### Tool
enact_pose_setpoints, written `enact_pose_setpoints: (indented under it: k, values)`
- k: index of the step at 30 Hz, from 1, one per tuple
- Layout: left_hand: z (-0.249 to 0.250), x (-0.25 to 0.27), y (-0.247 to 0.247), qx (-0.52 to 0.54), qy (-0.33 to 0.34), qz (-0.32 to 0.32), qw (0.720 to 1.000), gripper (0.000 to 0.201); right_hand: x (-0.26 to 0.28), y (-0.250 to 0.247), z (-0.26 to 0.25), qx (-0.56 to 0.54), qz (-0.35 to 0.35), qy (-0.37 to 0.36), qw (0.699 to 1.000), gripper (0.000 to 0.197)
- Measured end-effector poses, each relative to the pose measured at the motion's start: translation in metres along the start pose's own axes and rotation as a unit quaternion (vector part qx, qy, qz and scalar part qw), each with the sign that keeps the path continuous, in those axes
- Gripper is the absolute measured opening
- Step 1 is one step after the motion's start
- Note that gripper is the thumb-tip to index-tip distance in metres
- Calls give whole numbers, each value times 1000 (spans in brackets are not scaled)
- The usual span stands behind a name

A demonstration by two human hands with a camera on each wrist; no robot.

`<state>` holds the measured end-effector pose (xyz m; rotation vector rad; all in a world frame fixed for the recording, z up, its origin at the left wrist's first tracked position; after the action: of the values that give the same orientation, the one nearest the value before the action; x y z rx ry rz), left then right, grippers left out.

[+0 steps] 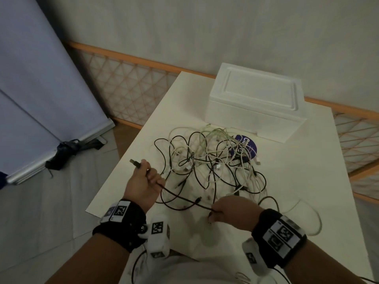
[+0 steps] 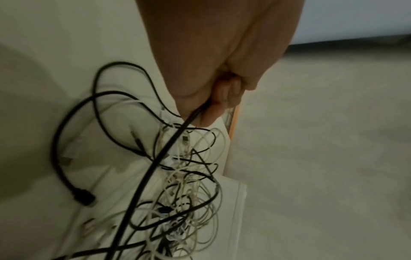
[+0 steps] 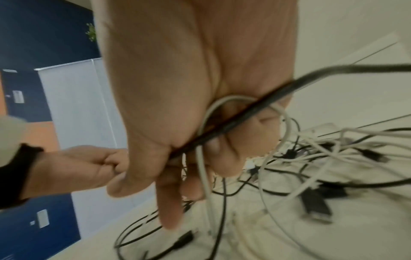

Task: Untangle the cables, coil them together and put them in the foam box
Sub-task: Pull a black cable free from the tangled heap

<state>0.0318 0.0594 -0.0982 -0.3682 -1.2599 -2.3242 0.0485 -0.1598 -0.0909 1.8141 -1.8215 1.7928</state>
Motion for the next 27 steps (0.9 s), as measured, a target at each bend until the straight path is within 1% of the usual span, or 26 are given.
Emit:
enact_pose_setpoints:
  k: [1,2,3,4,5,6,7,8,10,12,13,15,17,18,19,20,22,23,25,26,27]
  values:
    - [-4,0,-7,0,-4,5,1000,32,2,-2,10,11,6,23,1000,50]
    - [-10,0,-13,0,-15,8,1000,29,4,-5,21,0,18,38,999,55]
    - [-16,1,-17,1,-33,6,999,26,5,-9,28,-35,44,42,998,55]
    - [-22,1,-18,0,-56,-3,998,22,6,-14,35,-74,74,44,994,49]
    - [-28,2,-16,-4,-79,-14,997,17,6,-20,40,-81,108,51,989,42]
    - [-33,3,-14,-10,-101,-21,995,14,6,-26,40,-54,134,55,988,32]
    - [-37,3,-13,-16,-121,-24,992,11,4,-32,36,-3,142,52,989,24]
    - [-41,3,-11,-19,-138,-22,990,11,0,-33,27,45,130,42,990,22]
    - [-46,2,-9,-18,-157,-13,987,16,-13,-22,5,114,75,-2,991,30]
    - [-46,-1,-4,-21,-165,-4,986,21,-25,-6,-8,191,20,-33,981,32]
    - [-46,-2,-2,-26,-169,-2,985,23,-29,0,-8,219,1,-34,975,32]
    - [-43,-2,5,-38,-173,-5,984,24,-32,3,-6,243,6,-25,970,28]
    - [-40,-2,13,-44,-168,-13,985,25,-31,0,-1,267,14,-9,963,16]
    - [-39,-2,17,-49,-167,-18,985,24,-32,-2,7,276,28,5,961,15]
    - [-39,-2,22,-55,-168,-24,984,24,-34,-4,16,273,48,17,961,19]
    - [-40,-2,27,-64,-170,-31,983,22,-36,-8,23,260,74,17,963,21]
    - [-39,-3,40,-79,-168,-52,981,16,-27,-31,29,185,129,18,974,10]
    - [-39,-4,46,-88,-166,-64,980,14,-18,-48,33,143,166,39,975,9]
    - [-37,-6,60,-113,-156,-84,978,15,5,-80,44,105,235,94,962,22]
    - [-36,-7,69,-125,-149,-93,976,18,17,-94,48,89,269,115,952,25]
    - [-36,-7,78,-137,-141,-102,975,19,28,-106,52,85,278,141,946,26]
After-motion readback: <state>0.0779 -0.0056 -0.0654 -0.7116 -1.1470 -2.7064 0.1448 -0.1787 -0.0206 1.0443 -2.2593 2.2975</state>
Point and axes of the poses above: each hand's wrist, its own x-axis away from the middle knuckle, its own y-axis out of the palm, z = x × y, the point moved 9 cm from there along -x, towards the middle knuckle, and after that the axes turned 9 degrees about -z, right-handed, at the moved point
